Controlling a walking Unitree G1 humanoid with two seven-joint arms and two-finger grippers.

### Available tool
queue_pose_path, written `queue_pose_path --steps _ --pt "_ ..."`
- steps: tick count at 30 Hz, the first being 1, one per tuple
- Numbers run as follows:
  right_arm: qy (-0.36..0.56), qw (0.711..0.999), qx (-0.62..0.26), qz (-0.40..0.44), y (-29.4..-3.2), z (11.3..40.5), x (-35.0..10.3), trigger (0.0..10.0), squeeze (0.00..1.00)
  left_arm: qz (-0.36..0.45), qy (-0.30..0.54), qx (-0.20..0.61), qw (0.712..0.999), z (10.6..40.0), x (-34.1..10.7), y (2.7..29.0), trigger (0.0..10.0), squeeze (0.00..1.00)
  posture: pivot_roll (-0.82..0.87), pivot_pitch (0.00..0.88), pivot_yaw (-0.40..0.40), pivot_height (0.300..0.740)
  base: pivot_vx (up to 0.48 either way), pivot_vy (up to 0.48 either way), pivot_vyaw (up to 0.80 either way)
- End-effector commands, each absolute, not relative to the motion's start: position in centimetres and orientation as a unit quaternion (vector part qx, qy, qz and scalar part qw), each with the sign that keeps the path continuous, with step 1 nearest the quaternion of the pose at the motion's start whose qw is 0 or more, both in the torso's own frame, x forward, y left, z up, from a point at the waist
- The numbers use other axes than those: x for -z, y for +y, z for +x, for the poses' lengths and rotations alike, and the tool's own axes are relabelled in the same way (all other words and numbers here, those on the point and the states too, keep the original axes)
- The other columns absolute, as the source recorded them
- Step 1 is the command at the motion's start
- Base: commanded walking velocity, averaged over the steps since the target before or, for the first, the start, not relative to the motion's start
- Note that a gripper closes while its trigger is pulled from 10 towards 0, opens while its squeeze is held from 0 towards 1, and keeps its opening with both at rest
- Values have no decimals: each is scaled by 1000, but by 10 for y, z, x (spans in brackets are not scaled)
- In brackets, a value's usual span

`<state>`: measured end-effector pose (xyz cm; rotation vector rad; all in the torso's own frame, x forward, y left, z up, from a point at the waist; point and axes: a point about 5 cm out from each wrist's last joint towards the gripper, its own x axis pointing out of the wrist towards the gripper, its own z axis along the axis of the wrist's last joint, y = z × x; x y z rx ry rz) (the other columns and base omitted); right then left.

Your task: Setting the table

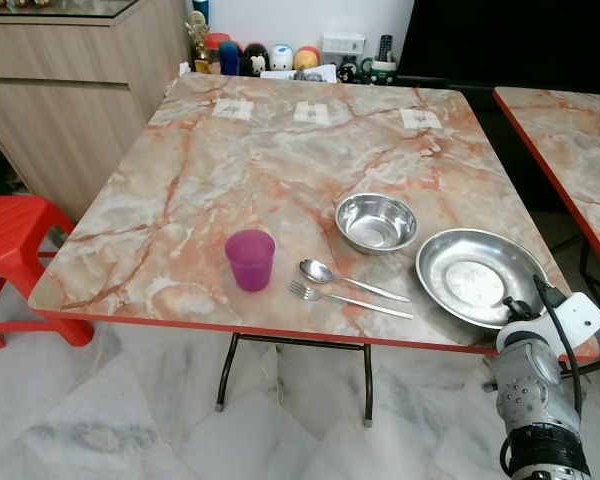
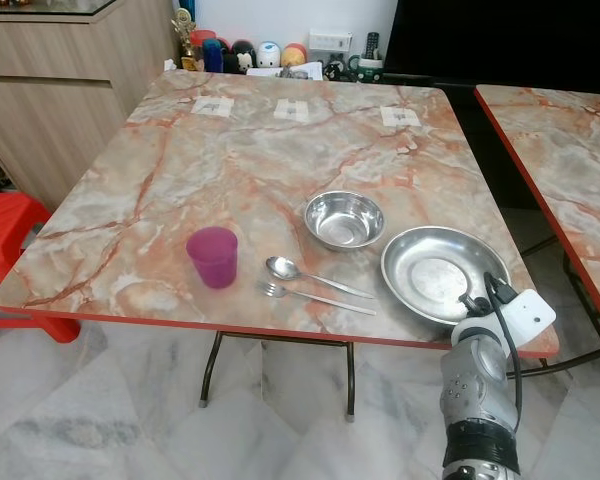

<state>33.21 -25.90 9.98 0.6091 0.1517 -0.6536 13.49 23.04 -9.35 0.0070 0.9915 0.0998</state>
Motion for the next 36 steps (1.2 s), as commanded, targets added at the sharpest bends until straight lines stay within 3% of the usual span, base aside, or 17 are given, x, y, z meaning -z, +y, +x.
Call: queue_pose_path --steps 1,18,26,32,33,34,35,36 --pt "104 886 349 287 -264 321 -82 0 0 -5 491 -44 870 126 98 226 10000 0 78 173 -52 740 0 0 0" --pt "-101 851 404 321 -289 306 -126 0 0 -2 491 -48 870 121 98 231 10000 0 77 175 -44 740 0 0 0" --pt "-148 845 397 326 -292 311 -147 0 0 2 487 -48 872 126 97 230 10000 0 79 175 -44 740 0 0 0" --pt "-200 848 302 386 -276 327 -172 0 0 3 487 -49 872 125 97 229 10000 0 76 176 -42 740 0 0 0" --pt "-207 849 256 414 -267 332 -177 1922 0 5 487 -49 872 125 97 229 10000 0 76 177 -42 740 0 0 0" --pt "-217 849 185 445 -250 338 -186 8431 0 7 488 -51 872 125 97 229 10000 0 79 179 -42 740 0 0 0" --pt "-220 849 166 450 -246 340 -188 8431 0 8 488 -51 871 125 97 229 10000 0 79 179 -42 740 0 0 0" --pt "-219 848 152 459 -241 341 -189 10000 0 9 488 -53 871 125 97 229 10000 0 80 179 -40 740 0 0 0"
